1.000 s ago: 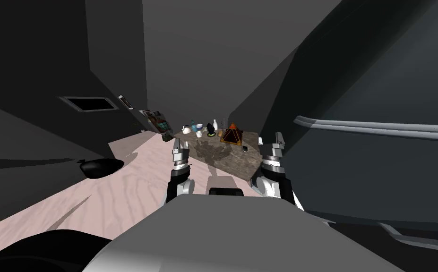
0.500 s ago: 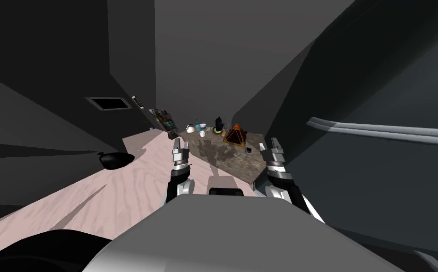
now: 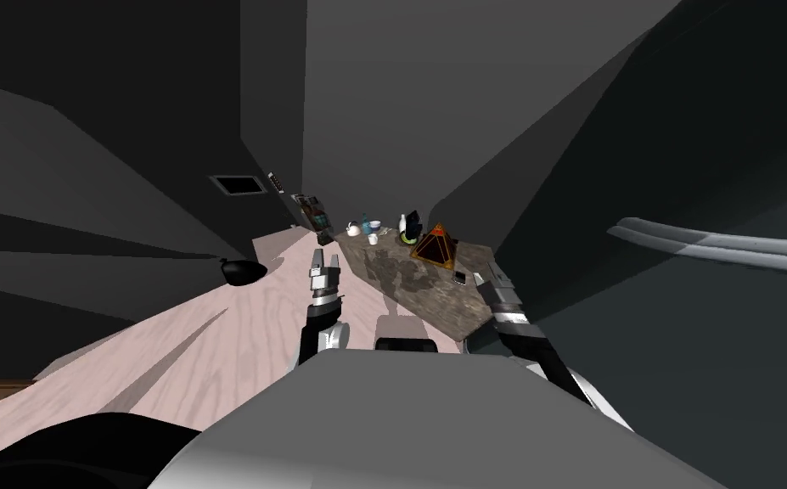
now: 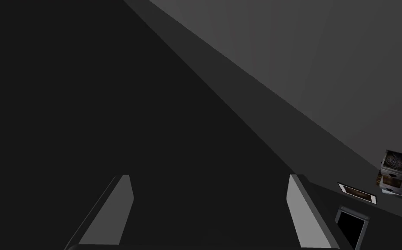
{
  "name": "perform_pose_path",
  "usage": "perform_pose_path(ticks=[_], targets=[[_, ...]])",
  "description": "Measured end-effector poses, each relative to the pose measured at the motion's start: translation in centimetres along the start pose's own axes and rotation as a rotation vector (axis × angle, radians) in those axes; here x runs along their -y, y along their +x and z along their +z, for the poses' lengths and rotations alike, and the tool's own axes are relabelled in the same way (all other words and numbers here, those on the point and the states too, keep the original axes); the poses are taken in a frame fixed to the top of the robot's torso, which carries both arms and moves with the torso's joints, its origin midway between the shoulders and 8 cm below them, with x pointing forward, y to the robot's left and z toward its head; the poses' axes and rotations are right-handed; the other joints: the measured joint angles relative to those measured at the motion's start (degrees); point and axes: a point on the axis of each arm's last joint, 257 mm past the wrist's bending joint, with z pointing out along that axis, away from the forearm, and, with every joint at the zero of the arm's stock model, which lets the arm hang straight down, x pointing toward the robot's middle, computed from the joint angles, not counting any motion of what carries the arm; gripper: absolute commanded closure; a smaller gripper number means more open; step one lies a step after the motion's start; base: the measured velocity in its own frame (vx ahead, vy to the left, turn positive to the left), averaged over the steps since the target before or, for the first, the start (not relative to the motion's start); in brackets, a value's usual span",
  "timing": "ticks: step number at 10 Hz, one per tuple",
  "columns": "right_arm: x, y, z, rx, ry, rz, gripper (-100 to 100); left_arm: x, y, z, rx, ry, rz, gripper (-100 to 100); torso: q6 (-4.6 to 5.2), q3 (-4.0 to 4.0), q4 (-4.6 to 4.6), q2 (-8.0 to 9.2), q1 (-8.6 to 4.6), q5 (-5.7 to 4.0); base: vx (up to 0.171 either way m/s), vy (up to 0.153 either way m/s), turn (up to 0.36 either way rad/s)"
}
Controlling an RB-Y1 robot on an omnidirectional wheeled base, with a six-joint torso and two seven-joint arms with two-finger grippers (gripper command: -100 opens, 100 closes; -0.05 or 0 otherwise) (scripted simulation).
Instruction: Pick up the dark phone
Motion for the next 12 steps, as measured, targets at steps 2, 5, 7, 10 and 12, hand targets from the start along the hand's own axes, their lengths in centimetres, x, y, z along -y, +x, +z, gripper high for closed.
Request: perform_pose_path(ticks=[2,5,7,10,12], targets=[[1.6,-1.0,-1.6,0.001,0.072,-0.035,-100,0.0,0.0,0.0,0.0,0.0,0.0,0,0.0,0.01,0.01,0.02,0.0,0.0,0.042,-0.002,0.287],[4.9,-2.9,-4.5,0.006,0.218,-0.102,-100,0.0,0.0,0.0,0.0,0.0,0.0,0,0.0,-0.02,-0.01,-0.04,-0.02,0.0,0.041,-0.01,0.152],[6.3,-4.6,-6.5,0.011,0.301,-0.139,-100,0.0,0.0,0.0,0.0,0.0,0.0,0,-0.01,0.0,0.0,-0.01,0.0,0.0,0.033,-0.006,0.208],[8.7,-6.0,-10.0,0.02,0.422,-0.183,-100,0.0,0.0,0.0,0.0,0.0,0.0,0,0.05,-0.01,0.0,-0.01,0.0,0.0,0.04,-0.009,0.21],[9.6,-7.2,-12.3,0.025,0.506,-0.217,-100,0.0,0.0,0.0,0.0,0.0,0.0,0,0.04,-0.02,0.0,-0.02,0.0,0.0,0.039,-0.012,0.238]])
